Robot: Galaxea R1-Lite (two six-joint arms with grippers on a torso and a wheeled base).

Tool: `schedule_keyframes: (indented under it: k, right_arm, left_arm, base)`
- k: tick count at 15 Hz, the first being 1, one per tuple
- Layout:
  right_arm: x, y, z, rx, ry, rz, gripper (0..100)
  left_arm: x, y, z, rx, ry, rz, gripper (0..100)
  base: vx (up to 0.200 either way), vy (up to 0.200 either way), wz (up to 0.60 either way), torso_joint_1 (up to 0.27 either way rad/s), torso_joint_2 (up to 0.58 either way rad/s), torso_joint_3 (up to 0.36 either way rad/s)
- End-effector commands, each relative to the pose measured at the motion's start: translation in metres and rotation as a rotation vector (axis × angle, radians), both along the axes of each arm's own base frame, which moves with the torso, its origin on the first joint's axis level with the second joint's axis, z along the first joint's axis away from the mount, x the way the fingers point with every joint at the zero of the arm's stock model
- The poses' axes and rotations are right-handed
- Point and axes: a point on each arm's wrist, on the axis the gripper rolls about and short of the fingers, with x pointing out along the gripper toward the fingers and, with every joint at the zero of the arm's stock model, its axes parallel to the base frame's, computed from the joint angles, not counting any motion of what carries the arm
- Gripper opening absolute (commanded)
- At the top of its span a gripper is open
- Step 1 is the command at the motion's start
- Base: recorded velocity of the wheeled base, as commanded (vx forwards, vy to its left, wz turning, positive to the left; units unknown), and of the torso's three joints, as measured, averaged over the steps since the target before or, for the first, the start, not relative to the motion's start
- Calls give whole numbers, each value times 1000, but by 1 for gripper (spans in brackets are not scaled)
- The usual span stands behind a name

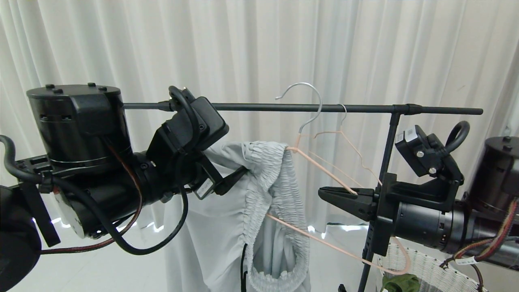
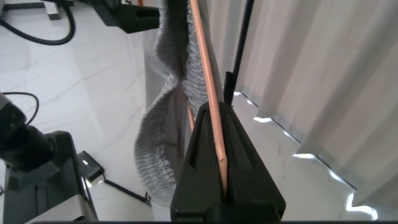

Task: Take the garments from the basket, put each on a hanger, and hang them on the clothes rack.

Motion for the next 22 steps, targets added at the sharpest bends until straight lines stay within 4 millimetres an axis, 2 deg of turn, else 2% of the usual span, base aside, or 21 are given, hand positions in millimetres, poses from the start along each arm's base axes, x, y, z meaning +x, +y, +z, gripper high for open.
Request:
schedule_keyframes:
  k: [1,7,8,22]
  right_arm:
    - [-2,3,-1,-6,-1,17,0]
    - [-3,7,-3,-16,-13,34,0]
    - [-3,7,-3,-16,-13,34,0]
    - [-3,7,-2,-11,-9,55,0]
  left_arm:
    - [1,-1,-2,8,4,-4,100]
    - [1,-2,-3,10,6,-35,100]
    - [1,-1,-3,12,5,-39,0]
    - [-3,1,-9,24,21,-46,0]
  base:
    - [0,0,0,0,0,0]
    - [0,0,0,0,0,0]
    - [0,0,0,0,0,0]
    - [0,0,0,0,0,0]
